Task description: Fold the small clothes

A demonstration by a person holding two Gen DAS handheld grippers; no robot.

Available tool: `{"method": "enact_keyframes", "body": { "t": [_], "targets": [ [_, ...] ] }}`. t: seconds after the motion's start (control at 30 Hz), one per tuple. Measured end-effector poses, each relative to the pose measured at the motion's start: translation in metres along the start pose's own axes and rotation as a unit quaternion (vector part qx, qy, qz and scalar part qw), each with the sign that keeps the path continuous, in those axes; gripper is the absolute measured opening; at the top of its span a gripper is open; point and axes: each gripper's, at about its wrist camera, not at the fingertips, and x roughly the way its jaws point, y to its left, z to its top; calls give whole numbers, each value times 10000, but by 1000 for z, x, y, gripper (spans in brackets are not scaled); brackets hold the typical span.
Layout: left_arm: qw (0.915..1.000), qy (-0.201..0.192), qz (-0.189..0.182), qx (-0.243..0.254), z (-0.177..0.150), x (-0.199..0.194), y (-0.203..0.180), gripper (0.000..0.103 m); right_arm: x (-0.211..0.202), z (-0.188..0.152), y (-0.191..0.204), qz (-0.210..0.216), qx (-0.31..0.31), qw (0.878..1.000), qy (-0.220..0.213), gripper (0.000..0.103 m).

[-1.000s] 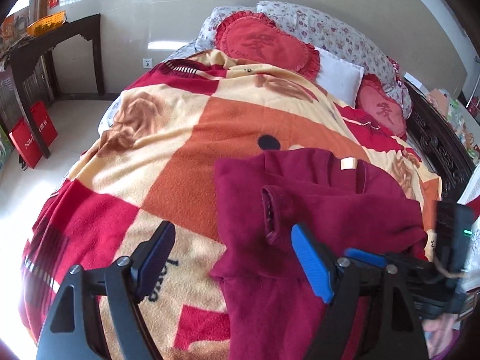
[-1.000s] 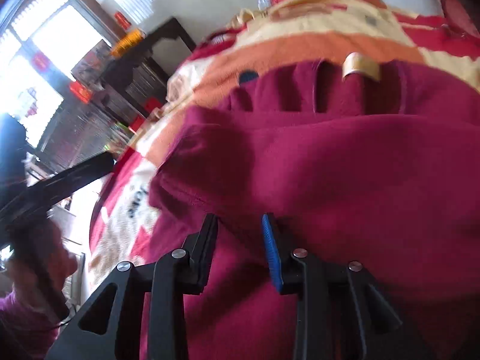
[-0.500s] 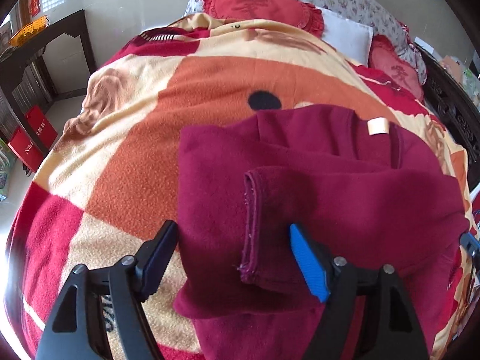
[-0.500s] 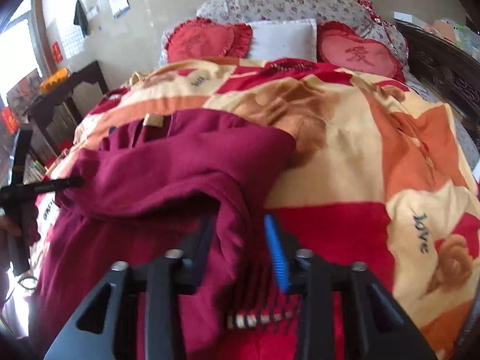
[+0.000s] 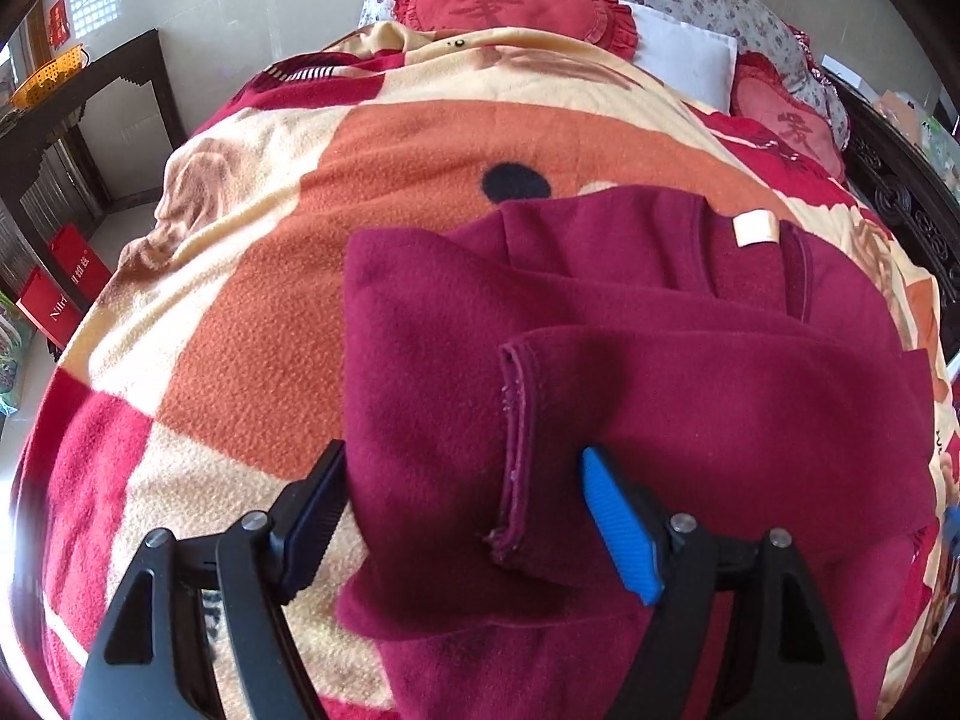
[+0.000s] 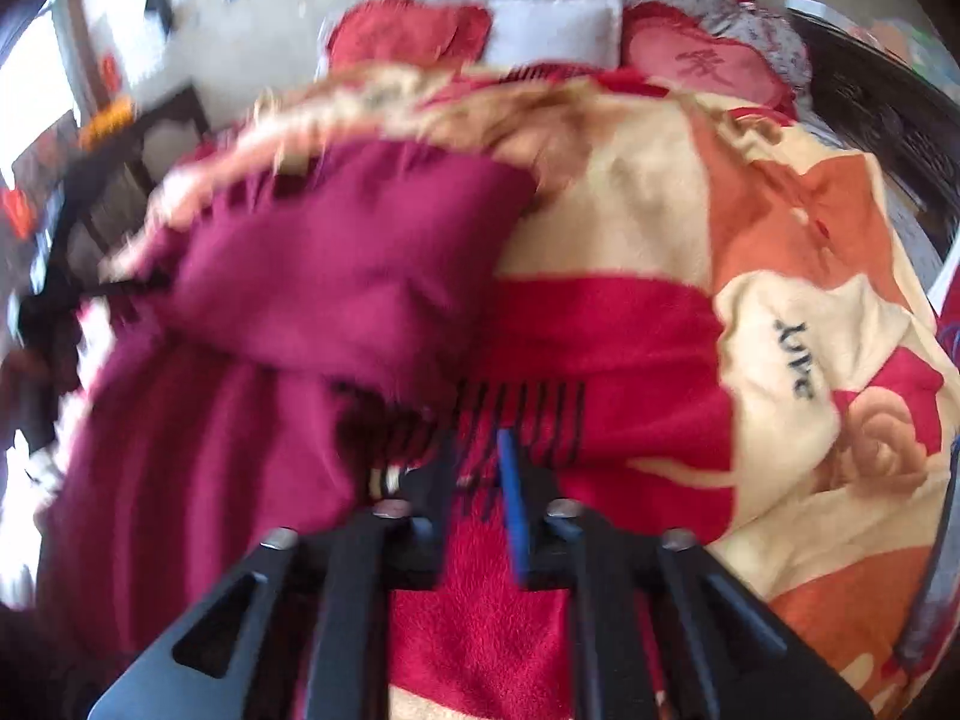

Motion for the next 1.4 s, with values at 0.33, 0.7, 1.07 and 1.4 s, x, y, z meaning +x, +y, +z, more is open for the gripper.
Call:
{"method": "enact_keyframes", "body": {
  "t": [0.33, 0.7, 1.07, 1.4],
  "targets": [
    [9999, -66, 119, 26, -2, -5, 0, 81, 83, 86, 2, 380, 656, 9969, 219, 0],
    [9999, -99, 81, -11, -5, 2, 0, 83, 69, 80, -1, -359, 678, 9963, -376, 8],
    [9995, -127, 252, 107, -6, 0, -8, 83, 82, 37, 35, -148, 215, 9990, 371, 7],
    [9985, -279, 284, 384, -5, -27, -13, 83, 46, 73, 64, -37, 201, 9996, -195, 8]
  ]
}}
